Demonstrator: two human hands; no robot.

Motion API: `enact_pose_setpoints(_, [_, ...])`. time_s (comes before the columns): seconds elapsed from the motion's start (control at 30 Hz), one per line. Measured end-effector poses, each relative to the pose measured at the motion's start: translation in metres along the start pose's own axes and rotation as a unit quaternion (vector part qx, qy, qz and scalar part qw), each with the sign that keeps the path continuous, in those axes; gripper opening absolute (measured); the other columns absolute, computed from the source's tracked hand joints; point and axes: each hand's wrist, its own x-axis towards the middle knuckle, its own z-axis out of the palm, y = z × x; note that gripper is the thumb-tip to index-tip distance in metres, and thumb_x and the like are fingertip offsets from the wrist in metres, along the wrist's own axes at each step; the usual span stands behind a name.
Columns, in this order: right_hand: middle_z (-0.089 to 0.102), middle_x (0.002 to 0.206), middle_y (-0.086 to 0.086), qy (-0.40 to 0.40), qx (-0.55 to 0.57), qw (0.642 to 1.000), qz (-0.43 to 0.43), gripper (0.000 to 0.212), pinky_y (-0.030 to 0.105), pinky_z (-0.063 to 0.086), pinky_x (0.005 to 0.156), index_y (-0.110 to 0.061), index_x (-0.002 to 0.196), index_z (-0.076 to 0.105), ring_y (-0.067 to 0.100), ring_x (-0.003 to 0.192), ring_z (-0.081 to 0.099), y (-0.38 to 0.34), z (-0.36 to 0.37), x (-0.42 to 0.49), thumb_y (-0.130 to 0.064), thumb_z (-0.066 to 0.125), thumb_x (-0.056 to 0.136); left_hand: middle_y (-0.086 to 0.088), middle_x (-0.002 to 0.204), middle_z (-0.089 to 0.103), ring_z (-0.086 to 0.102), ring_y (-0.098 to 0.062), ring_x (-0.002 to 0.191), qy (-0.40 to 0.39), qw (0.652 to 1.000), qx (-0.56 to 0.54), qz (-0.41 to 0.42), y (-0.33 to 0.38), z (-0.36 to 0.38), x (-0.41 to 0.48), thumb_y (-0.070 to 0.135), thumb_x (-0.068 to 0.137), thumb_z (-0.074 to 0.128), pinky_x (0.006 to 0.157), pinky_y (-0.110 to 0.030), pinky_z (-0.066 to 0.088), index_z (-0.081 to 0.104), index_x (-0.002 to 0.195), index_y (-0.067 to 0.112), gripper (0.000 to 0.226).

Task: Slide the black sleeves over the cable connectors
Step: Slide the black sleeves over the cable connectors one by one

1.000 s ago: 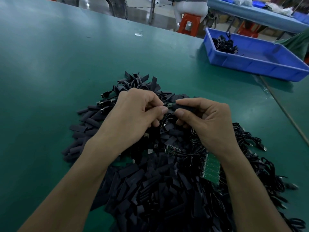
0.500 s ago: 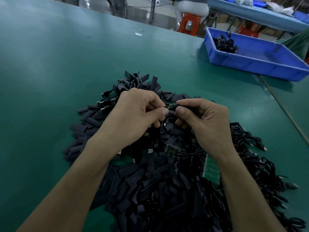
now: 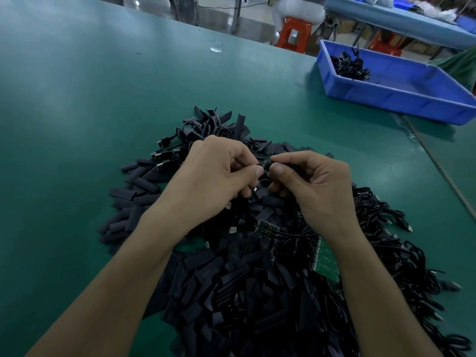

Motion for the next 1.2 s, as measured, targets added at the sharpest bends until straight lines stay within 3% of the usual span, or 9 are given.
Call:
enact_pose_setpoints(0.17, [0.075, 0.076, 0.000, -0.004, 0.020, 1.000, 0.006, 0.011, 0.024, 0.055, 0.061, -0.023, 0.095, 0.075, 0.017, 0.064, 0.071, -0.001, 0.000, 0.000, -0.016, 0.075, 0.087, 0.006, 0.066, 0.073, 0.070, -0.008, 0.057, -0.004, 1.000, -0.008, -0.007, -0.001, 0.000, 0.001, 0.019, 0.092, 0.072, 0.054, -0.023, 0.057, 0.072, 0.079, 0.021, 0.013])
enact_pose_setpoints(0.27, [0.076, 0.078, -0.003, -0.017, 0.027, 0.999, 0.009, 0.014, 0.024, 0.056, 0.064, -0.025, 0.096, 0.075, 0.017, 0.069, 0.072, -0.004, -0.001, 0.001, -0.024, 0.075, 0.082, 0.006, 0.067, 0.073, 0.071, -0.009, 0.058, -0.012, 1.000, -0.020, -0.015, -0.001, 0.000, 0.000, 0.017, 0.092, 0.072, 0.053, -0.021, 0.056, 0.072, 0.078, 0.019, 0.014])
enact_pose_setpoints(0.53, [0.075, 0.074, -0.002, -0.014, 0.006, 1.000, 0.014, 0.012, 0.020, 0.054, 0.060, -0.023, 0.092, 0.074, 0.015, 0.064, 0.072, -0.003, -0.001, 0.002, -0.012, 0.075, 0.086, 0.005, 0.066, 0.073, 0.071, -0.009, 0.058, -0.009, 0.999, -0.026, -0.020, -0.001, 0.005, 0.000, 0.016, 0.092, 0.071, 0.053, -0.016, 0.054, 0.071, 0.076, 0.020, 0.017])
enact_pose_setpoints(0.73, [0.076, 0.078, -0.006, -0.023, 0.010, 1.000, 0.019, 0.016, 0.019, 0.054, 0.063, -0.023, 0.097, 0.075, 0.012, 0.067, 0.072, -0.005, -0.002, 0.002, -0.018, 0.076, 0.082, 0.006, 0.069, 0.074, 0.072, -0.008, 0.061, -0.025, 0.999, -0.030, -0.026, -0.002, 0.006, 0.001, 0.011, 0.093, 0.068, 0.057, -0.017, 0.055, 0.072, 0.080, 0.020, 0.016])
enact_pose_setpoints(0.9, [0.077, 0.081, -0.003, 0.082, 0.032, 0.996, 0.016, 0.033, 0.024, 0.058, 0.067, -0.029, 0.108, 0.068, 0.014, 0.071, 0.074, -0.002, 0.007, -0.001, -0.014, 0.082, 0.082, 0.007, 0.066, 0.074, 0.072, -0.009, 0.057, 0.003, 0.998, -0.050, -0.044, 0.000, 0.008, 0.000, 0.018, 0.093, 0.070, 0.054, -0.014, 0.053, 0.072, 0.076, 0.022, 0.018])
enact_pose_setpoints(1.0, [0.077, 0.082, -0.001, 0.153, 0.062, 0.986, 0.030, 0.025, 0.024, 0.058, 0.069, -0.025, 0.101, 0.068, 0.016, 0.074, 0.075, -0.001, 0.016, -0.002, -0.013, 0.081, 0.083, 0.009, 0.063, 0.073, 0.071, -0.008, 0.055, 0.026, 0.998, -0.038, -0.048, 0.001, 0.011, -0.001, 0.022, 0.092, 0.072, 0.053, -0.015, 0.054, 0.071, 0.074, 0.024, 0.019])
enact_pose_setpoints(1.2, [0.077, 0.087, -0.006, 0.190, 0.034, 0.981, 0.020, 0.025, 0.029, 0.060, 0.075, -0.034, 0.111, 0.068, 0.012, 0.082, 0.074, -0.004, 0.032, -0.006, -0.024, 0.074, 0.088, 0.011, 0.062, 0.072, 0.069, -0.003, 0.053, 0.049, 0.997, -0.043, -0.042, 0.006, 0.019, -0.004, 0.021, 0.094, 0.071, 0.052, -0.014, 0.053, 0.073, 0.077, 0.022, 0.017])
